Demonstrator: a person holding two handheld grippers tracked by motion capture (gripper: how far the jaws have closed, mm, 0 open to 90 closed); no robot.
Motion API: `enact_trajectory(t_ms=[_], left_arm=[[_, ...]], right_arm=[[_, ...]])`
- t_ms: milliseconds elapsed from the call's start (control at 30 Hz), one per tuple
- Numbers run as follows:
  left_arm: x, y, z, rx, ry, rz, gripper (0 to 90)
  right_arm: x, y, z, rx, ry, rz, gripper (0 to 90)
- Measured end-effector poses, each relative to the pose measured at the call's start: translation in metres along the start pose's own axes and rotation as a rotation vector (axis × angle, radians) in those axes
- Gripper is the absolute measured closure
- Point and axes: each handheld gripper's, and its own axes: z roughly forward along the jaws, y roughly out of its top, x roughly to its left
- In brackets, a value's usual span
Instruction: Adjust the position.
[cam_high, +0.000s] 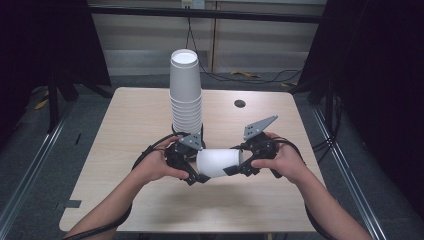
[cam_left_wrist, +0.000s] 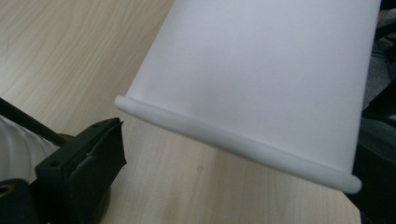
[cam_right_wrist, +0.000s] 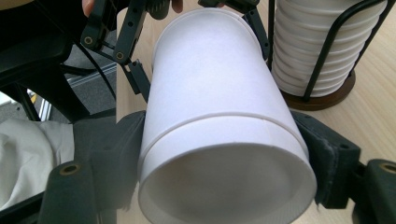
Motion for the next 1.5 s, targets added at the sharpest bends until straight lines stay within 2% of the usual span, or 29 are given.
enact_trajectory(t_ms=[67,100,267,367,400,500,600,667,833,1000,1100,1200,1233,1300,1333,1400,1500], left_arm=[[0.0,0.001,-0.001,0.018,0.006,0.007,1.3],[0.0,0.0,0.0,-0.002,0.007,0.005,0.7],[0.0,0.001,0.0,-0.021,0.002,0.012,0.0],[0.001,0.002,-0.001,-0.018,0.005,0.042,0.0],[0.0,0.002,0.0,-0.031,0.002,0.035,0.0],[-0.001,0.002,0.0,-0.047,0.0,0.072,0.8],[-0.001,0.003,0.0,-0.069,-0.017,0.053,2.4],[-0.001,0.004,0.0,-0.068,-0.017,0.06,5.2],[-0.002,0.005,-0.001,-0.047,-0.023,0.069,7.1],[-0.003,0.005,-0.001,-0.027,-0.036,0.054,10.2],[-0.004,0.007,-0.003,-0.015,-0.033,0.048,11.3],[-0.004,0.009,-0.007,0.013,-0.02,0.059,12.0],[-0.004,0.009,-0.007,0.011,-0.018,0.058,12.1],[-0.005,0.012,-0.009,0.044,-0.014,0.059,12.2],[-0.007,0.012,-0.008,0.042,-0.007,0.053,12.2],[-0.008,0.015,-0.009,0.076,0.008,0.058,12.3],[-0.008,0.017,-0.009,0.117,0.033,0.06,12.4]], right_arm=[[0.0,0.0,0.0,0.002,0.0,-0.001,24.0],[0.0,0.0,0.0,0.003,0.001,-0.001,24.0],[0.0,0.001,0.0,0.002,0.005,-0.007,24.0],[0.0,0.001,0.001,0.006,0.008,-0.007,24.0],[0.0,0.001,0.001,0.006,0.008,-0.005,24.0],[0.0,0.001,0.002,0.008,0.015,-0.001,24.0],[0.0,0.001,0.002,0.008,0.013,0.003,24.0],[-0.001,0.001,0.002,0.009,0.007,-0.002,24.0],[0.0,0.001,0.001,0.007,0.018,-0.002,24.1],[0.0,0.001,0.001,0.014,0.022,-0.007,24.2],[0.0,0.001,0.001,0.001,0.026,-0.009,24.0],[0.0,0.001,0.002,0.002,0.024,-0.002,23.3],[-0.001,0.0,0.002,0.007,0.022,0.013,23.1],[-0.001,0.0,0.002,0.001,0.021,0.015,22.9],[0.0,0.0,0.003,0.007,0.019,0.013,22.6],[0.001,0.001,0.004,0.035,0.013,-0.009,22.0],[0.002,0.002,0.004,0.083,-0.03,-0.035,21.2]])
